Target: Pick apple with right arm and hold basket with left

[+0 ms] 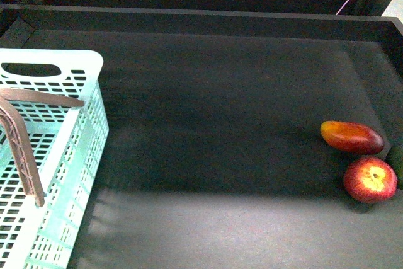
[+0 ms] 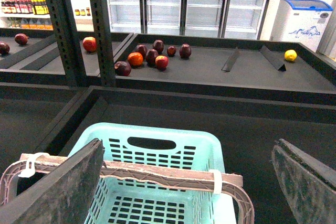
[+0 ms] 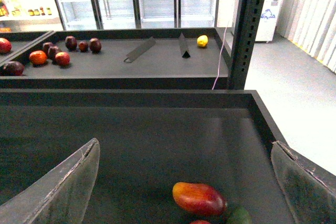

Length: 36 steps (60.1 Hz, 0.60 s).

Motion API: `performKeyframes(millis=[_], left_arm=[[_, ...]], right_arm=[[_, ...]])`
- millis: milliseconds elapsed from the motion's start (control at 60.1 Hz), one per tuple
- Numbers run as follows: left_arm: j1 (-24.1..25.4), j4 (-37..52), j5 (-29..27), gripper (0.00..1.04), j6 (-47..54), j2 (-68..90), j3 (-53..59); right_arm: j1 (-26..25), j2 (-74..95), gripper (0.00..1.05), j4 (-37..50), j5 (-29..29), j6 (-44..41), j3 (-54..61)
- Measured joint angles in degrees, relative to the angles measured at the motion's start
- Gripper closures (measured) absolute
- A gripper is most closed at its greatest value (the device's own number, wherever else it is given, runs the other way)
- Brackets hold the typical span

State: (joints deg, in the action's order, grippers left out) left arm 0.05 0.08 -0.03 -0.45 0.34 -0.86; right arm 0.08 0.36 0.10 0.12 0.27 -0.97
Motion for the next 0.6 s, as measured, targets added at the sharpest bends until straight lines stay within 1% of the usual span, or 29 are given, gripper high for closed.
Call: performKeyframes(millis=[549, 566, 582, 599], left_arm=[[0.0, 0.0, 0.0, 0.07, 0.0, 0.0, 0.0], [-0.15, -1.4, -0.28, 0.07, -1.46, 0.7, -0.39], [-0.35, -5.64, -0.74, 0.07, -4.17, 2.27, -1.97], [-0.52, -7.58, -0.98, 0.07, -5.49, 3.3, -2.67]], right_arm=[[0.0, 0.0, 0.09, 0.0, 0.0, 0.0, 0.0], [0.0, 0.0, 0.09, 0.0, 0.0, 0.0, 0.0], [0.0, 0.0, 0.09, 0.0, 0.0, 0.0, 0.0], [0.0, 0.0, 0.09, 0.0, 0.0, 0.0, 0.0]])
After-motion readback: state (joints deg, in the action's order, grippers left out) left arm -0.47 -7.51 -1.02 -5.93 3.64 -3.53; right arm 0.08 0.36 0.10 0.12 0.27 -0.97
